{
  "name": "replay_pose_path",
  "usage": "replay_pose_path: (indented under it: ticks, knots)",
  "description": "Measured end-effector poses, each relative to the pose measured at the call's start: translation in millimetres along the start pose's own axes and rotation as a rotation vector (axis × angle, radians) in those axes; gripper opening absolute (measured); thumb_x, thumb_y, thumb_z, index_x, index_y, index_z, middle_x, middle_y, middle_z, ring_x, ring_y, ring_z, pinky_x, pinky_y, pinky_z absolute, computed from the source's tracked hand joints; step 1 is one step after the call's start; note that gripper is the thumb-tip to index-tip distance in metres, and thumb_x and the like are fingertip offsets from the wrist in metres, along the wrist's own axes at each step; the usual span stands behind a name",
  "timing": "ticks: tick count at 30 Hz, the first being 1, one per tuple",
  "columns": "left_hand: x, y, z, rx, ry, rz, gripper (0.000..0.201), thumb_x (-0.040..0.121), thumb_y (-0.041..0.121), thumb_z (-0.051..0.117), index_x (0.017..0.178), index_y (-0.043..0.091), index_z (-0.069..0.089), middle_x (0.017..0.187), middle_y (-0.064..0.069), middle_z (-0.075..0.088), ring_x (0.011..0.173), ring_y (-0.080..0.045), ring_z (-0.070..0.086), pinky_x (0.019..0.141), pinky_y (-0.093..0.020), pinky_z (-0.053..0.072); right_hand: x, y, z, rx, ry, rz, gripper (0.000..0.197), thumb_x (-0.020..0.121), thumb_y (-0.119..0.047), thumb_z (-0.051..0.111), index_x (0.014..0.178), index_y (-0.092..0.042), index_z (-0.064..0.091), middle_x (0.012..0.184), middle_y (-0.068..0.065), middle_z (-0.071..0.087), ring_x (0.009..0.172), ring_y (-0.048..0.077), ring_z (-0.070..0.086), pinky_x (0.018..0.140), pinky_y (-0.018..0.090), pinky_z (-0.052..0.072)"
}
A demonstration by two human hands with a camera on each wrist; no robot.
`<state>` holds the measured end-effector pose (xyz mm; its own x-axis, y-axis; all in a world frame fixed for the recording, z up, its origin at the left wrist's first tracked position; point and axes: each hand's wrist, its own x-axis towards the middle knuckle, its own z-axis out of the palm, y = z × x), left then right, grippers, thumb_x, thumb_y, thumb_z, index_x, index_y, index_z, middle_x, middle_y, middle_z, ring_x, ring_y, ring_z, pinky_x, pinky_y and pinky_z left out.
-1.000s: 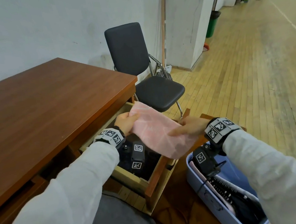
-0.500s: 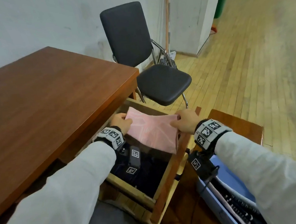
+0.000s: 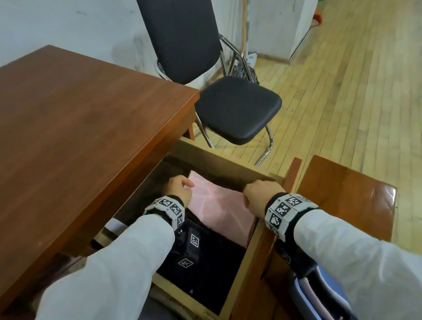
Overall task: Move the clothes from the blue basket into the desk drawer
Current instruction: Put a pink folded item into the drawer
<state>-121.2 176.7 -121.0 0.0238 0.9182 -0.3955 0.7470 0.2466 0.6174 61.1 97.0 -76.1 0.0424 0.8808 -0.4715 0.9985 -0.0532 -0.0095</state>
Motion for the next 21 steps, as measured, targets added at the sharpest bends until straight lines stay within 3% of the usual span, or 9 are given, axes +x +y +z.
replay_pose_path:
  ticks: [8, 11, 14, 18, 21]
  knots:
    - [9, -2, 11, 0.063, -0.026, 0.012, 0.039, 0.092, -0.008, 0.044, 0.119, 0.013, 0.063, 0.14, -0.012, 0.051, 0.13, -0.028, 0.048, 0.104, -0.037, 0.044, 6, -2, 9, -0.129, -0.098, 0.055, 0.019, 0.095, -0.02, 0.048, 0.091, -0.013, 0.066, 0.077, 0.002, 0.058, 0.081, 0.022, 0.061, 0.075, 0.033, 0.049]
    - [14, 0, 12, 0.124, -0.075, 0.023, 0.041, 0.091, -0.004, 0.047, 0.124, 0.016, 0.061, 0.143, -0.01, 0.047, 0.131, -0.028, 0.047, 0.103, -0.035, 0.043, 9, 0, 11, -0.195, -0.109, 0.042, 0.022, 0.096, -0.023, 0.046, 0.101, -0.014, 0.066, 0.1, 0.006, 0.066, 0.102, 0.024, 0.062, 0.084, 0.035, 0.047]
    - [12, 3, 11, 0.224, -0.106, -0.007, 0.041, 0.093, -0.001, 0.045, 0.126, 0.018, 0.06, 0.152, -0.01, 0.034, 0.139, -0.03, 0.034, 0.109, -0.038, 0.037, 12, 3, 14, -0.215, -0.082, 0.023, 0.029, 0.097, -0.024, 0.044, 0.118, -0.014, 0.061, 0.122, 0.01, 0.06, 0.116, 0.029, 0.052, 0.096, 0.041, 0.042]
    - [0, 5, 5, 0.257, -0.104, -0.025, 0.04, 0.093, 0.0, 0.044, 0.127, 0.016, 0.058, 0.14, -0.012, 0.049, 0.126, -0.031, 0.049, 0.104, -0.04, 0.045, 7, 3, 7, -0.073, 0.03, -0.015, 0.023, 0.096, -0.019, 0.045, 0.108, -0.015, 0.064, 0.112, 0.007, 0.065, 0.104, 0.027, 0.06, 0.087, 0.038, 0.046]
    - [-13, 13, -4, 0.244, -0.069, 0.04, 0.036, 0.092, 0.0, 0.049, 0.121, 0.017, 0.06, 0.136, -0.009, 0.053, 0.123, -0.029, 0.053, 0.099, -0.038, 0.048, -3, 6, -2, 0.194, 0.147, -0.073, 0.021, 0.094, -0.023, 0.048, 0.108, -0.021, 0.064, 0.111, 0.002, 0.065, 0.101, 0.021, 0.06, 0.088, 0.034, 0.049]
